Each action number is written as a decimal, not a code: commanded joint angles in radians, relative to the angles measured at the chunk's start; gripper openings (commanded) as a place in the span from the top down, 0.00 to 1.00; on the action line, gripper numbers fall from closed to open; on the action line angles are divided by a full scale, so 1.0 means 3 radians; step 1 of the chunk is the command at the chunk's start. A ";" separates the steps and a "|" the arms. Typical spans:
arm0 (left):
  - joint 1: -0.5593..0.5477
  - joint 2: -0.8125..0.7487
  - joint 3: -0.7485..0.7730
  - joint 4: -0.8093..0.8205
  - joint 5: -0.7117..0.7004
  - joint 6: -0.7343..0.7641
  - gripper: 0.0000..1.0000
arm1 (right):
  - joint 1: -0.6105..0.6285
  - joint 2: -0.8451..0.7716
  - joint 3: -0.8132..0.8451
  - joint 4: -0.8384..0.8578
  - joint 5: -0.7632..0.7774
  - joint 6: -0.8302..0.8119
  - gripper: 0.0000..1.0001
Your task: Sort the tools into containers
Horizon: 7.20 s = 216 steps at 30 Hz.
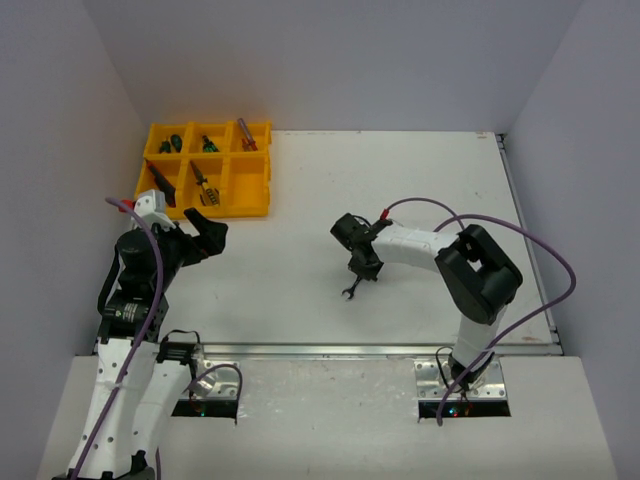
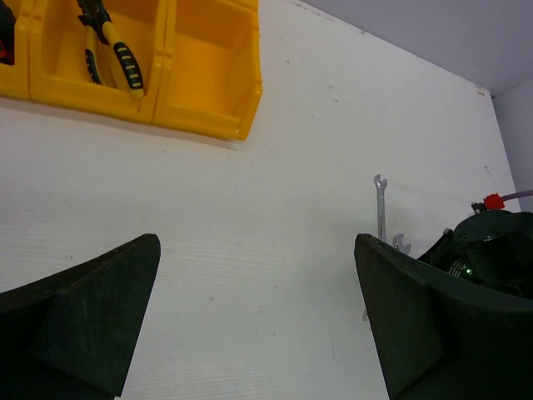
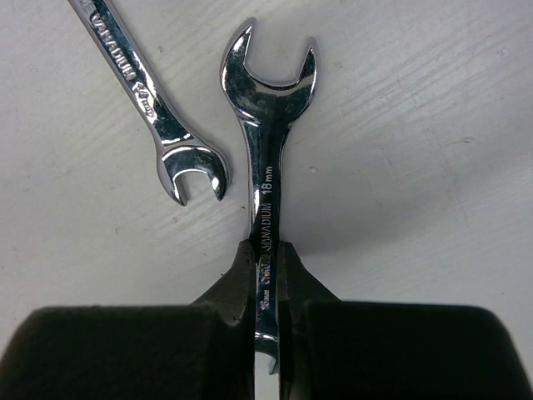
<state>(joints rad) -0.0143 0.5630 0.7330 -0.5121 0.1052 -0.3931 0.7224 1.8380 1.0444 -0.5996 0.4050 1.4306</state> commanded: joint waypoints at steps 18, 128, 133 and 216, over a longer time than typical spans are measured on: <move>-0.0034 0.0283 0.0086 0.0202 0.0303 0.0042 0.00 | 0.0300 -0.0417 -0.0284 -0.0369 0.0291 -0.0546 1.00; -0.0526 0.4007 0.3454 0.0203 -0.1335 -0.0617 0.06 | -0.0282 -0.1024 0.0068 0.0323 -0.0526 -0.2372 0.09; -0.0833 0.2587 0.2411 0.0518 -0.1284 -0.0644 0.00 | -0.0427 -0.0286 0.0538 0.0238 -0.0483 -0.2345 0.27; -0.1635 0.2878 -0.0304 0.4043 0.1002 -0.1726 1.00 | 0.0363 -0.1737 -0.0091 0.1341 -0.1080 -0.2981 0.69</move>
<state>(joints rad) -0.4927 1.4353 0.5648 0.7386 0.4553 -0.9750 0.8244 1.3576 0.9737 -0.2127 0.0481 0.5236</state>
